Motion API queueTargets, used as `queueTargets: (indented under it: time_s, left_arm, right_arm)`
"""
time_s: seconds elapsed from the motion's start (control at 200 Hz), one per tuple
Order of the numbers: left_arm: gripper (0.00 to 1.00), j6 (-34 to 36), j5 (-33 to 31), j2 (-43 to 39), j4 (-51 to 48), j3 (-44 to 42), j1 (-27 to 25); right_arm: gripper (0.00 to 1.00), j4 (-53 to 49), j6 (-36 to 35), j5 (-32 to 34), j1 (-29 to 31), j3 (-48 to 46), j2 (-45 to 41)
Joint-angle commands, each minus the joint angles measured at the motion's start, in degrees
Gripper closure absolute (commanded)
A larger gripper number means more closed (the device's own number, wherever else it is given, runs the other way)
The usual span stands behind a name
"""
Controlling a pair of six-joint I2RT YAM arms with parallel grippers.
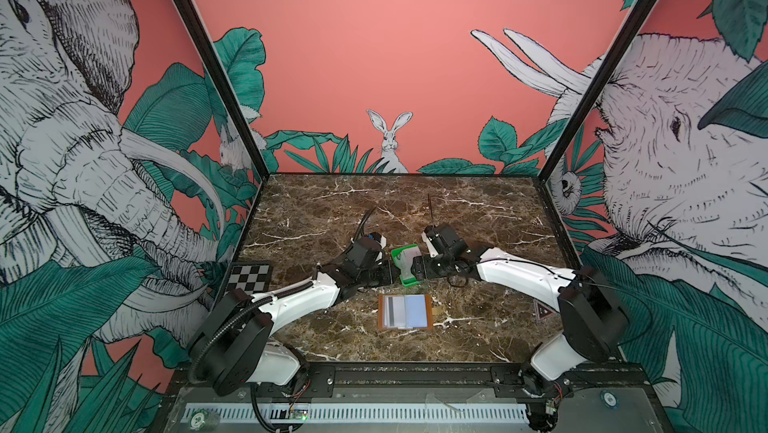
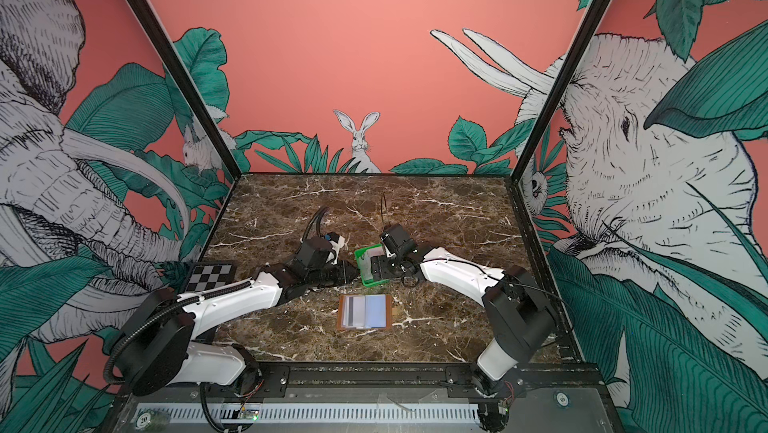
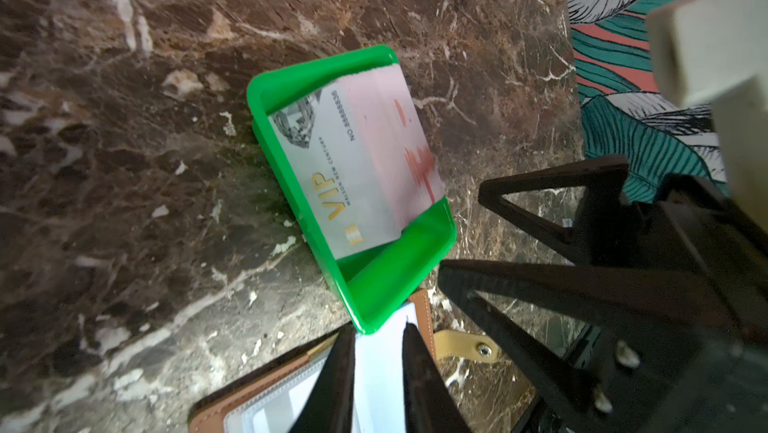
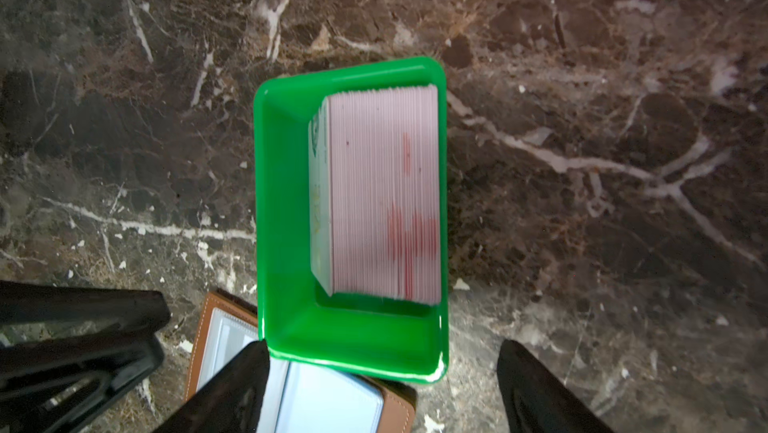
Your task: Put the credit cards into the card holder
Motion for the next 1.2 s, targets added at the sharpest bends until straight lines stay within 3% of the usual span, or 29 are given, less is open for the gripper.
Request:
queueTargets:
  time_s: [0.0, 0.49, 1.195]
  left_arm:
    - [0.77, 1.3, 2.8, 2.5, 1.9, 4.0, 0.6]
    - [0.84, 1.5, 1.3, 13.6, -3.5, 12.5, 2.4]
    - [0.89, 3.5, 0.8, 18.4, -9.5, 15.3, 2.5]
  right_arm:
    - [0.16, 2.3, -1.1, -1.0, -0.6, 1.7, 2.2]
    - [0.17, 2.7, -1.4, -1.7, -1.1, 3.4, 8.1]
    - [0.18, -0.1, -3.1, 0.8, -3.4, 1.7, 3.5]
